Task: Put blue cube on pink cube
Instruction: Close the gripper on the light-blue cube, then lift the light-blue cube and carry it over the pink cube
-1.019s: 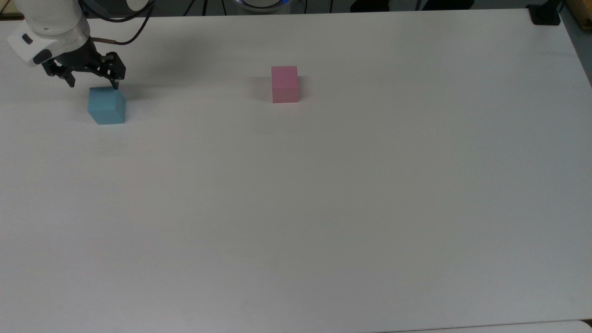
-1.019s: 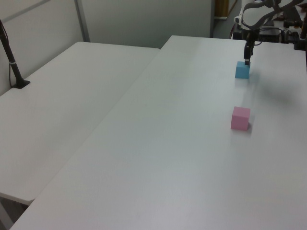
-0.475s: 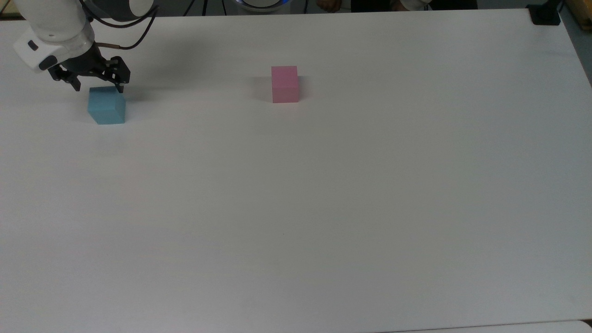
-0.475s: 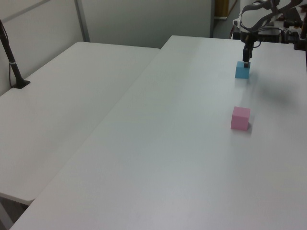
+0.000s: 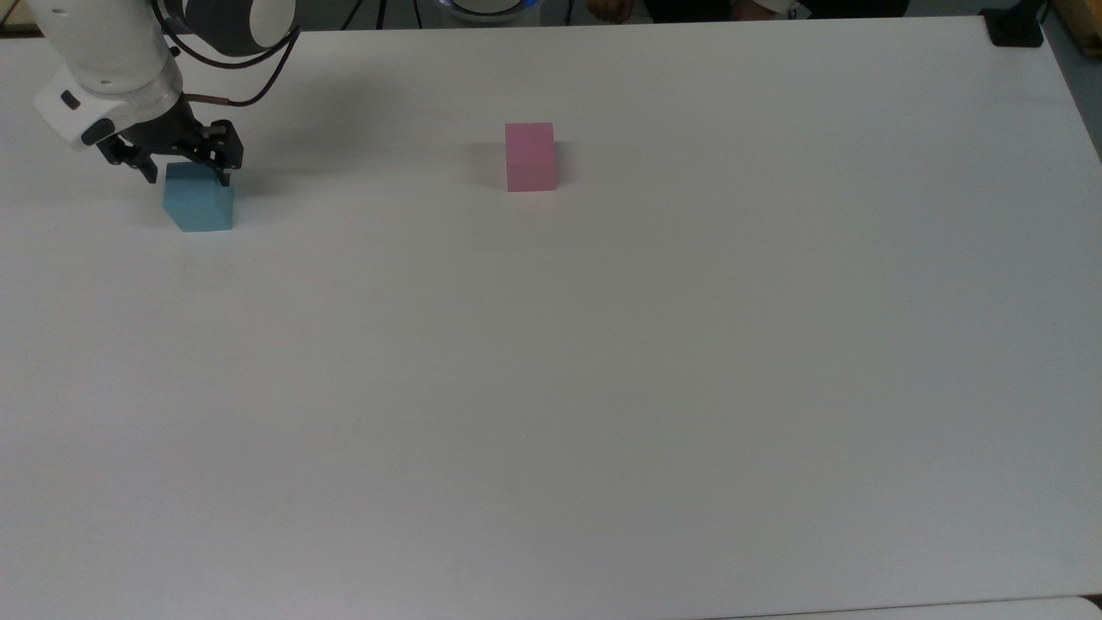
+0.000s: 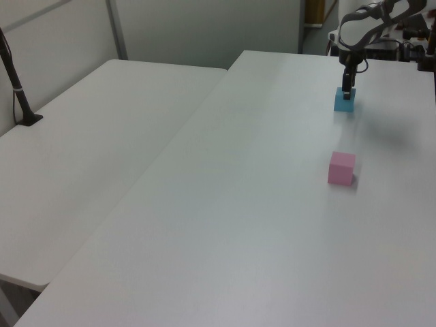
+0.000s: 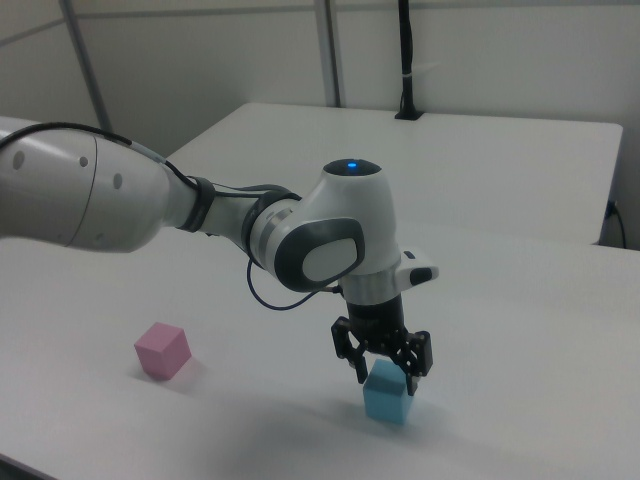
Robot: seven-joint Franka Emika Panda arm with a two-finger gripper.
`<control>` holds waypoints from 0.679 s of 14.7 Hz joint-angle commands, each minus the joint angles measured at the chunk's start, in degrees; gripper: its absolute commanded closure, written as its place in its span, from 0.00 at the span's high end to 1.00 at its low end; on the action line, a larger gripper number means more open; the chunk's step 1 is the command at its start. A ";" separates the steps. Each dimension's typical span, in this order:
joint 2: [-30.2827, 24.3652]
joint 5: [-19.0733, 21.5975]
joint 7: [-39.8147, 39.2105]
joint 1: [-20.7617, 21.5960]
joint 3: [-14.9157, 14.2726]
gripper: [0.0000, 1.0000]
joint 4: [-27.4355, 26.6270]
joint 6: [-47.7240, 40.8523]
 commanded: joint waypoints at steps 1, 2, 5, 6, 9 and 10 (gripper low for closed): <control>-0.58 1.20 0.47 0.73 0.01 0.52 -0.88 1.25; -0.76 1.20 1.00 0.65 0.53 0.49 -0.79 0.99; -2.86 1.20 1.36 0.64 0.72 0.48 -0.53 -1.98; -4.09 1.20 1.35 0.64 0.72 0.48 -0.27 -4.09; -8.39 1.20 1.35 1.61 1.42 0.48 -0.27 -9.01; -9.97 1.20 1.35 2.13 1.42 0.48 -0.27 -10.95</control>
